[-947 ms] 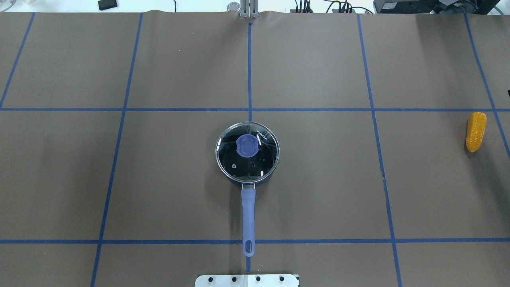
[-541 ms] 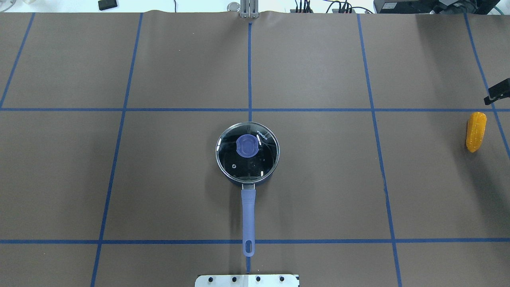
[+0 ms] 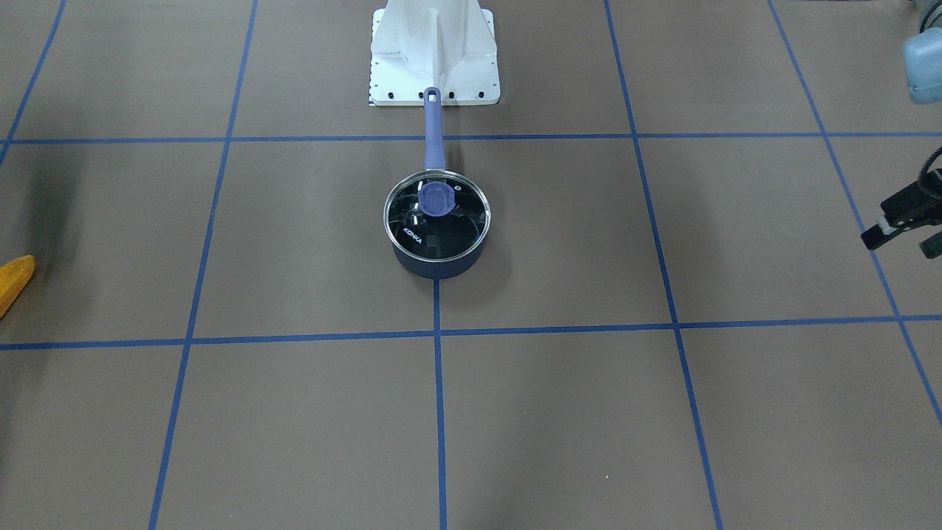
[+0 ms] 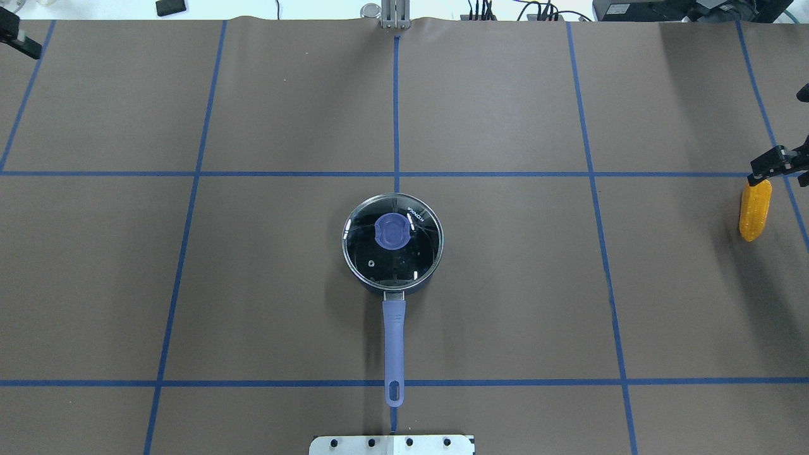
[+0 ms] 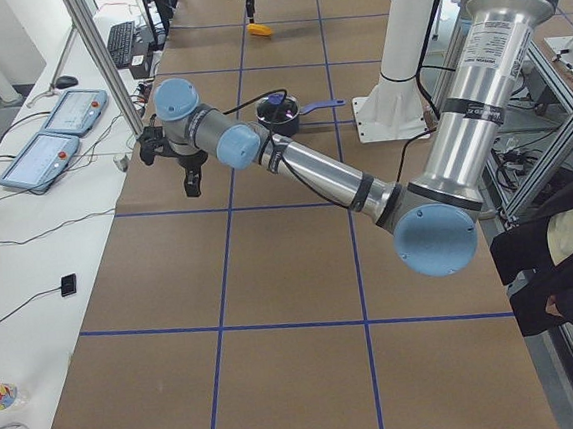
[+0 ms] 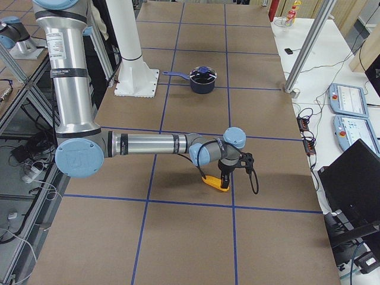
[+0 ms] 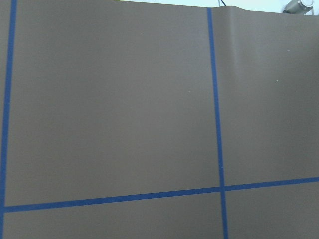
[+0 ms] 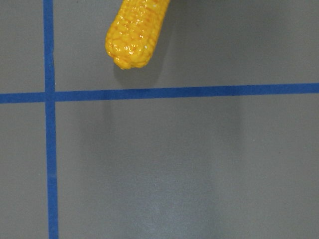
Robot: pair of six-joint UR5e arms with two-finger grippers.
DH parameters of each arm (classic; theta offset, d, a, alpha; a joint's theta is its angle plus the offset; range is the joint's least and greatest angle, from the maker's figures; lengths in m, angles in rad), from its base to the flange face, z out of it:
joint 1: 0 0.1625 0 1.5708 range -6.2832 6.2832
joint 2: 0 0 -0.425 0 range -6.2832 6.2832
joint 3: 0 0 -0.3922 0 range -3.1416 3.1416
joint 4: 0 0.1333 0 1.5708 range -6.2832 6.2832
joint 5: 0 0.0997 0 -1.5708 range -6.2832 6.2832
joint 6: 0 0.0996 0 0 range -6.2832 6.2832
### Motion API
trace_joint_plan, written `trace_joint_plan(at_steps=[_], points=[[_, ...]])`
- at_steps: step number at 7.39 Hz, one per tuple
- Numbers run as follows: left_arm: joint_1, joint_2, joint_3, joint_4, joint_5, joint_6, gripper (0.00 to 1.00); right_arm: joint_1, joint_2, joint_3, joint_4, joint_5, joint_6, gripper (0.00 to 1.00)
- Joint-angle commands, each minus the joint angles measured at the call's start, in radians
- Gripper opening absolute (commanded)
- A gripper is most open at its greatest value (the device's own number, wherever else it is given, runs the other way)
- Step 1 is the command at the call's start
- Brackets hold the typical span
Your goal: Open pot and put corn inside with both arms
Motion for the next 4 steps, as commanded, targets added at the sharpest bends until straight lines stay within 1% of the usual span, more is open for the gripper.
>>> trace_joint_plan(at_steps=[1, 2, 3, 4], points=[[0.100, -0.075, -0.051, 0.000, 0.045, -0.203, 0.97, -0.016, 0.006, -0.022, 0.004, -0.006, 0.011, 1.00], [0.188, -0.092, -0.089, 0.001, 0.121, -0.269, 0.97, -0.017, 0.006, -0.034, 0.004, -0.009, 0.011, 1.00], [0.233, -0.122, -0.109, 0.001, 0.142, -0.373, 0.97, -0.019, 0.004, -0.039, 0.004, -0.010, 0.013, 1.00], [0.255, -0.133, -0.128, 0.003, 0.146, -0.403, 0.97, -0.020, 0.007, -0.048, 0.010, -0.009, 0.013, 1.00]])
